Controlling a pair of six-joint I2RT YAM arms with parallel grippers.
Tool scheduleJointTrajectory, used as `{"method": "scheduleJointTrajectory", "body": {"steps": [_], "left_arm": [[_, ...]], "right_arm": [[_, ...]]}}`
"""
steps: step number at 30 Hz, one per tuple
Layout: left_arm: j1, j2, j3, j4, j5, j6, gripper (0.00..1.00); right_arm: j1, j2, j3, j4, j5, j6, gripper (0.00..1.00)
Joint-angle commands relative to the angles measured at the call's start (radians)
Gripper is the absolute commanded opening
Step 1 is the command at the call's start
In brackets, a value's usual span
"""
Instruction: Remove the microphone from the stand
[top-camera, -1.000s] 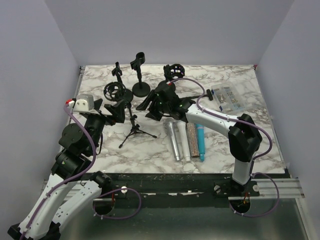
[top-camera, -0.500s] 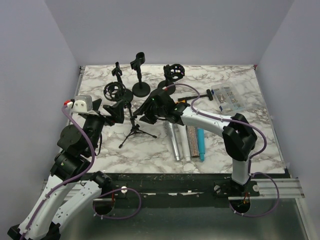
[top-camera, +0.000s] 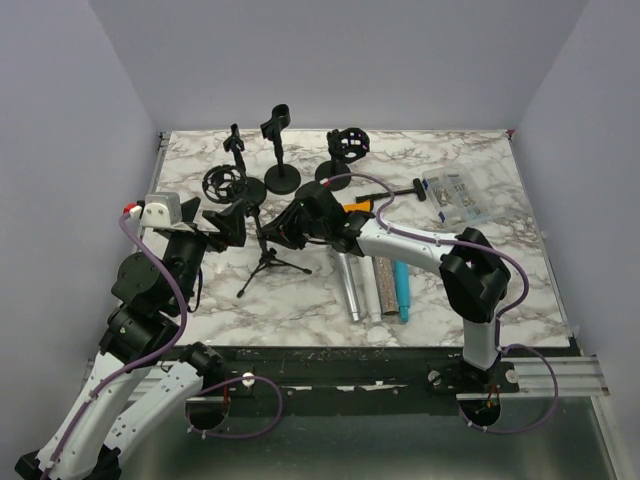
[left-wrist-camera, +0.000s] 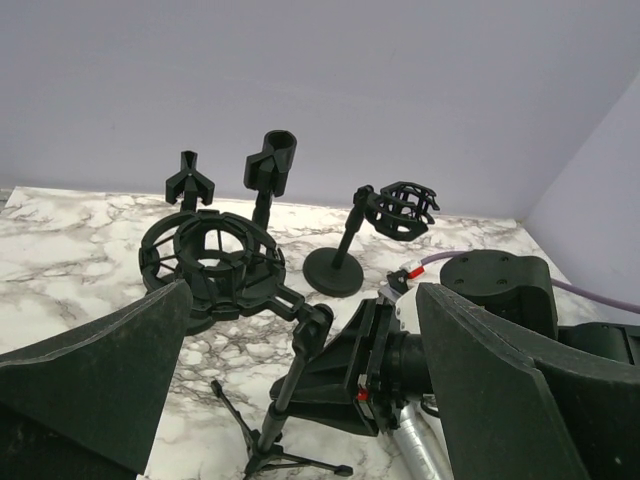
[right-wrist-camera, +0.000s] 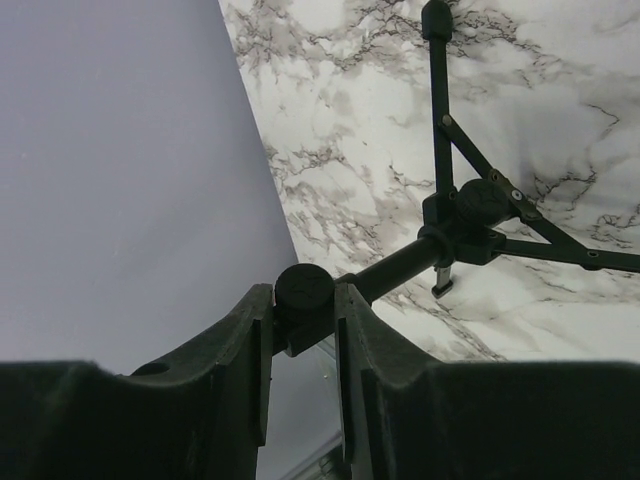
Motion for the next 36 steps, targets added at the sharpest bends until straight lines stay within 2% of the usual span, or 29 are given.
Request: {"method": "scheduleJointTrajectory", "body": {"steps": [1, 5, 11, 13, 16, 18, 20, 26, 28, 31, 33, 36], "left_arm": [[0.003, -0.007, -0.01, 0.016, -0.016, 0.003, 0.99], [0.003, -0.006, -0.011, 0.017, -0.014, -0.001, 0.99], [0.003, -0.005, -0.014, 0.018, -0.013, -0.008, 0.99], [0.003, -0.006, -0.017, 0.02, -0.015, -0.01, 0.99], [0.003, -0.003, -0.02, 0.022, -0.018, -0.01, 0.98], [0.003, 0.0, -0.022, 0.023, -0.022, -0.01, 0.98], [0.003, 0.003, -0.023, 0.023, -0.024, -0.01, 0.99], [0.003, 0.02, -0.022, 0.021, -0.018, -0.013, 0.99], [0.003, 0.022, -0.021, 0.022, -0.018, -0.015, 0.99], [0.003, 0.023, -0.024, 0.025, -0.018, -0.01, 0.98], [0.004, 0.026, -0.027, 0.026, -0.021, -0.008, 0.98], [0.003, 0.031, -0.019, 0.019, -0.011, -0.01, 0.98]], "right_arm": [[0.007, 0.031, -0.067, 0.093, -0.039, 0.047, 0.22], [0.007, 0.028, -0.13, 0.174, -0.053, 0.053, 0.08], [-0.006, 0.063, -0.253, 0.405, -0.149, -0.054, 0.01], [-0.014, 0.106, -0.32, 0.586, -0.231, -0.05, 0.01], [-0.022, 0.205, -0.435, 1.012, -0.314, 0.049, 0.01], [-0.027, 0.282, -0.436, 1.165, -0.359, 0.091, 0.01], [-0.028, 0.33, -0.418, 1.234, -0.379, 0.097, 0.01], [-0.033, 0.377, -0.4, 1.241, -0.377, 0.05, 0.01], [-0.038, 0.374, -0.411, 1.241, -0.377, 0.042, 0.04], [-0.041, 0.309, -0.428, 1.103, -0.356, -0.025, 0.27], [-0.042, 0.234, -0.41, 0.909, -0.315, -0.128, 0.45], [-0.041, 0.139, -0.349, 0.586, -0.214, -0.259, 0.62]]}}
